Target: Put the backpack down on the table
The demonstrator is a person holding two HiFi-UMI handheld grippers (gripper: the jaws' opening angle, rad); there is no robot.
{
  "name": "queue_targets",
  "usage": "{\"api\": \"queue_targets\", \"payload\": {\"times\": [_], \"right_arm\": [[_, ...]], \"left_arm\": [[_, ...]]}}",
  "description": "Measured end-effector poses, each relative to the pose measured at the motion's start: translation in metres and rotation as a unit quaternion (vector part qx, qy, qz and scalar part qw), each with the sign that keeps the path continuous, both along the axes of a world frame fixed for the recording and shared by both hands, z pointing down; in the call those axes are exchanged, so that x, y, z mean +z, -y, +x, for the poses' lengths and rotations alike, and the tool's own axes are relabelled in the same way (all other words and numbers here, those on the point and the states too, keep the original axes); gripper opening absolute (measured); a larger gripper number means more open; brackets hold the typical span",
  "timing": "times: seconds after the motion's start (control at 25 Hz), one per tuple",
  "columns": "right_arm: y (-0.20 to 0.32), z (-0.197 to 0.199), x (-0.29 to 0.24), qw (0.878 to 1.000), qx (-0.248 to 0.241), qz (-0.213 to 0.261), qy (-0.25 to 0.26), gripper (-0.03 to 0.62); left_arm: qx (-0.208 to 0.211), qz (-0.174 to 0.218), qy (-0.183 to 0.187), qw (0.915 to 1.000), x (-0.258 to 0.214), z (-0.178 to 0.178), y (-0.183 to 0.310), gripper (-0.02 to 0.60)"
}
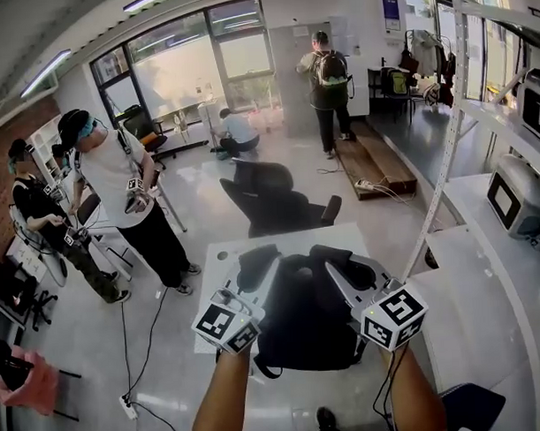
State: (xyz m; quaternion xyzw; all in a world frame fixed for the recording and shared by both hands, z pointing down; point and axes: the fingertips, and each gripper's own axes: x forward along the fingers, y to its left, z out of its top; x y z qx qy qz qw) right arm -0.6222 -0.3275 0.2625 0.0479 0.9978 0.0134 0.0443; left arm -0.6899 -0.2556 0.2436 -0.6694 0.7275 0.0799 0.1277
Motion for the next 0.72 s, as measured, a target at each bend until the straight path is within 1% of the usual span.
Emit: {"api": "queue_targets", "payload": {"times": [0.08,0.2,0.24,0.32,0.4,0.48,0.56,0.64,0.72], "right_arm": [[0.035,-0.045,0.019,1.000,0.005,-0.006,-0.008,0.063],[0.090,-0.106,0.055,0.999,0.018,-0.020,-0.024,0.064],[0.105,-0.123,0.071,0.999,0.019,-0.026,-0.039,0.064],[0.129,-0.148,0.108,0.996,0.020,-0.040,-0.079,0.071],[0.146,-0.161,0.148,0.991,0.023,-0.058,-0.121,0.084],[0.155,-0.166,0.187,0.985,0.026,-0.072,-0.157,0.106],[0.162,-0.166,0.219,0.979,0.033,-0.083,-0.181,0.139],[0.166,-0.162,0.241,0.975,0.044,-0.090,-0.197,0.154],[0.170,-0.156,0.259,0.971,0.068,-0.082,-0.213,0.161]], "left_arm": [[-0.004,0.000,-0.018,0.9998,0.018,-0.045,0.028,0.040],[0.012,-0.014,-0.036,0.9992,0.052,-0.094,0.070,0.040],[0.019,-0.026,-0.047,0.9984,0.068,-0.105,0.083,0.041],[0.028,-0.064,-0.078,0.9945,0.110,-0.122,0.107,0.041],[0.027,-0.111,-0.116,0.9867,0.159,-0.135,0.124,0.043],[0.022,-0.161,-0.148,0.9756,0.209,-0.145,0.132,0.062],[0.014,-0.205,-0.163,0.9651,0.249,-0.150,0.134,0.139],[-0.001,-0.227,-0.167,0.9593,0.271,-0.155,0.133,0.169],[-0.019,-0.234,-0.166,0.9578,0.277,-0.160,0.130,0.191]]}}
